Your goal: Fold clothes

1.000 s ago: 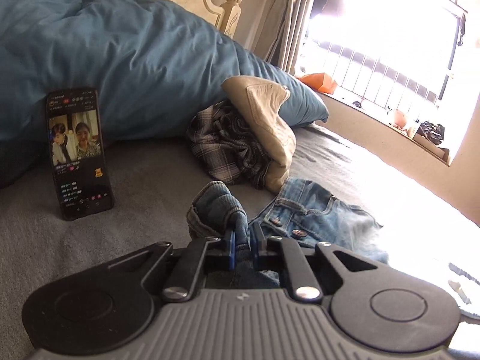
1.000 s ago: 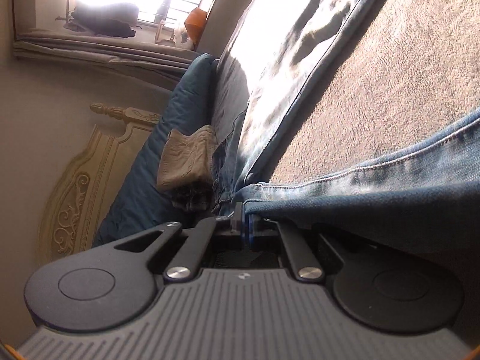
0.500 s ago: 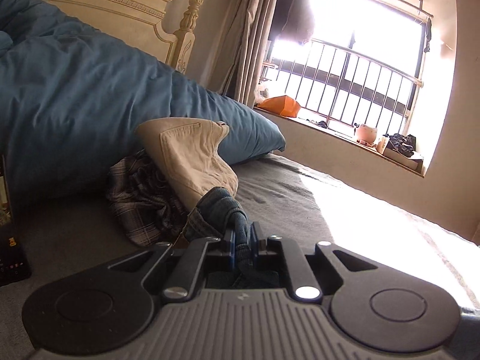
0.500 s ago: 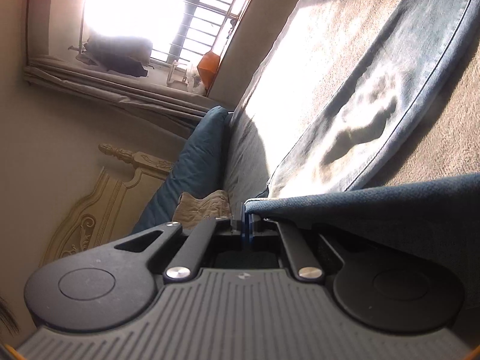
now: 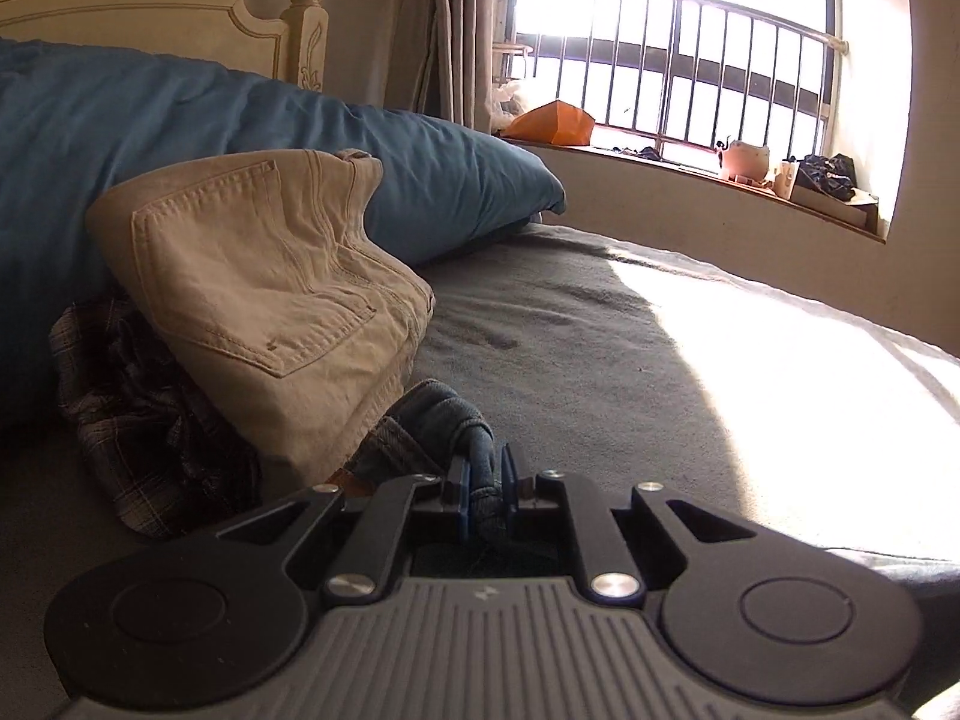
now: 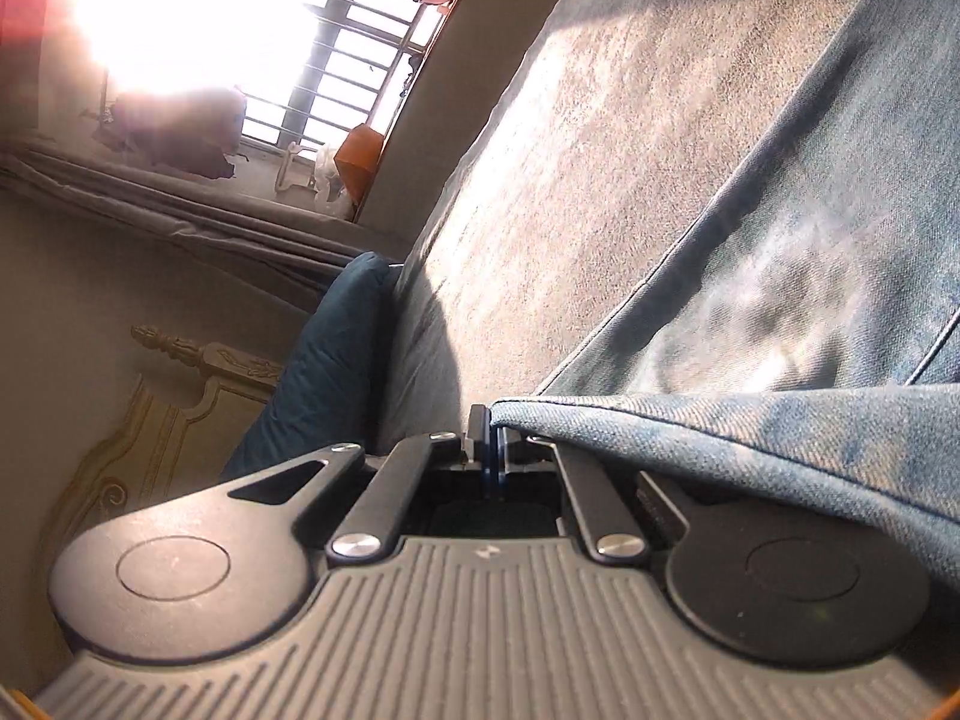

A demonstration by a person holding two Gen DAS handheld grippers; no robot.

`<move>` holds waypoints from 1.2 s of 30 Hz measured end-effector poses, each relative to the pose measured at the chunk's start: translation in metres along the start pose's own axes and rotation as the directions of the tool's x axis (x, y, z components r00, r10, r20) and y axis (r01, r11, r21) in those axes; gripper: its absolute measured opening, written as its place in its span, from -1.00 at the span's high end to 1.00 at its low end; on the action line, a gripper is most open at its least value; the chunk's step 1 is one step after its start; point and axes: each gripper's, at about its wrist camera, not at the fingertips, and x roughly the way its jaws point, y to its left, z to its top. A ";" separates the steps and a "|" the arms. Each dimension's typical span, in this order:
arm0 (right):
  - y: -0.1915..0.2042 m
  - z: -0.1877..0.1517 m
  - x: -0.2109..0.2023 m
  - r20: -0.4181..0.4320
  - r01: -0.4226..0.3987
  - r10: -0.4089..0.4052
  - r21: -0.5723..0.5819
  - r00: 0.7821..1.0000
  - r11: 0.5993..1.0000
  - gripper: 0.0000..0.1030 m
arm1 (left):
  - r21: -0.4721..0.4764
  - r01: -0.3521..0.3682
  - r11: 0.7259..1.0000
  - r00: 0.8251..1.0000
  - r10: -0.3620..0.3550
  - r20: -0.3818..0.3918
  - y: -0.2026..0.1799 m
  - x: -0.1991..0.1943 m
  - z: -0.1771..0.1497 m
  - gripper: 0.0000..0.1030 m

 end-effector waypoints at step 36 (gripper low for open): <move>0.009 -0.100 -0.010 -0.310 0.036 -0.025 0.031 0.950 0.999 0.03 | -0.539 0.127 0.833 0.955 -0.250 -0.162 0.143 -0.105 -0.070 -0.55</move>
